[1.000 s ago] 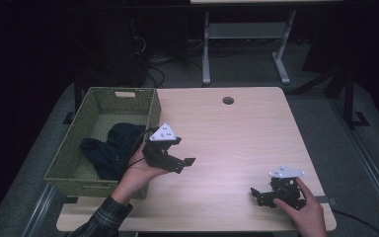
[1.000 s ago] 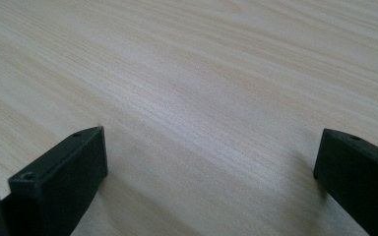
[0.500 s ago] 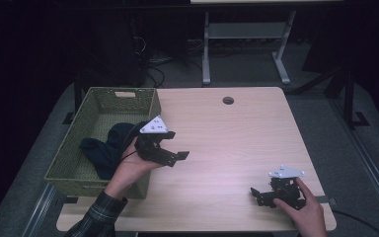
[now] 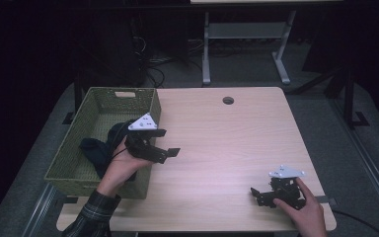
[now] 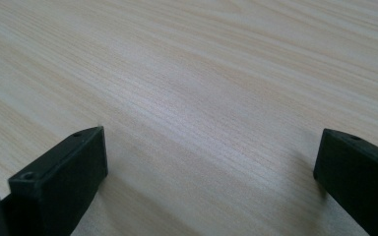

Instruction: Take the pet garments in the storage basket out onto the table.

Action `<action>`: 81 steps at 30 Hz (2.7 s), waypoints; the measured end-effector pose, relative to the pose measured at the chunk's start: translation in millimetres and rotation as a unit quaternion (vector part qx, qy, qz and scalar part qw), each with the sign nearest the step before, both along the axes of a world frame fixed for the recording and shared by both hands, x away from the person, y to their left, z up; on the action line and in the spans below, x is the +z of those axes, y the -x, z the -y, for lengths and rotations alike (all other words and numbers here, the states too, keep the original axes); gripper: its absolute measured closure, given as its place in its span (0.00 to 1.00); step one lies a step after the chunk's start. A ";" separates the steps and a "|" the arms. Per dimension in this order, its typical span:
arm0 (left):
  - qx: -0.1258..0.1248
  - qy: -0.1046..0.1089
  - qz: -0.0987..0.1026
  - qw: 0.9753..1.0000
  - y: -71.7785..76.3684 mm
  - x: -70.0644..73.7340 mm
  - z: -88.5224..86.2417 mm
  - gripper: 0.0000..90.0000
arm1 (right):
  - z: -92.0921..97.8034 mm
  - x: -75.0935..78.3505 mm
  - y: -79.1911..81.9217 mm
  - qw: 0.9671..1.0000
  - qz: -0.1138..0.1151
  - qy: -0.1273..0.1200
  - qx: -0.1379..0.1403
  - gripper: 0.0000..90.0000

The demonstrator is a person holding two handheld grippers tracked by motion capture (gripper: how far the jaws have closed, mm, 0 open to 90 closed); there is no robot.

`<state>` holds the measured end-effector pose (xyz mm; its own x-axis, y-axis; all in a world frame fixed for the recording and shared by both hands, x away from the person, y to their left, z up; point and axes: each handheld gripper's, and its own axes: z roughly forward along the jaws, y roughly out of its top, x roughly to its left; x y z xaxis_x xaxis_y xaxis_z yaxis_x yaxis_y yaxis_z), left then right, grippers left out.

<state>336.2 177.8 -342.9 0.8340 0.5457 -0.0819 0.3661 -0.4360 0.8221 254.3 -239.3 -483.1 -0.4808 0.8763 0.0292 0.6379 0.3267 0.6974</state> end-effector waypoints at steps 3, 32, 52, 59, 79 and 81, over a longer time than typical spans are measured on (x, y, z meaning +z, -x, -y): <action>0.009 -0.001 0.003 1.000 -0.6 1.3 -6.8 0.16 | 0.0 0.0 0.0 1.000 0.000 0.000 0.000 0.00; 0.066 -0.006 0.006 0.998 -7.8 -0.8 -48.9 0.17 | 0.0 0.1 -0.1 1.000 0.000 0.000 0.001 0.00; 0.107 -0.013 0.013 0.994 -12.5 -1.5 -81.4 0.16 | 0.0 0.0 -0.1 1.000 0.000 0.000 0.001 0.00; 0.121 -0.018 0.010 0.992 -14.3 -4.3 -89.3 0.16 | 0.0 0.1 -0.1 1.000 -0.001 0.000 0.000 0.00; 0.158 -0.053 0.006 0.986 -24.6 -17.3 -112.8 0.16 | 0.0 0.0 -0.1 1.000 0.000 0.000 0.001 0.00; 0.161 -0.059 0.001 0.985 -25.9 -20.7 -113.6 0.16 | 0.0 0.0 -0.2 1.000 0.000 0.000 0.001 0.00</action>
<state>362.1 291.4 -363.7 0.6168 0.7871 -0.0003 0.4992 -0.3908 0.7733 254.5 -239.3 -483.1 -0.4822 0.8756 0.0289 0.6373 0.3280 0.6973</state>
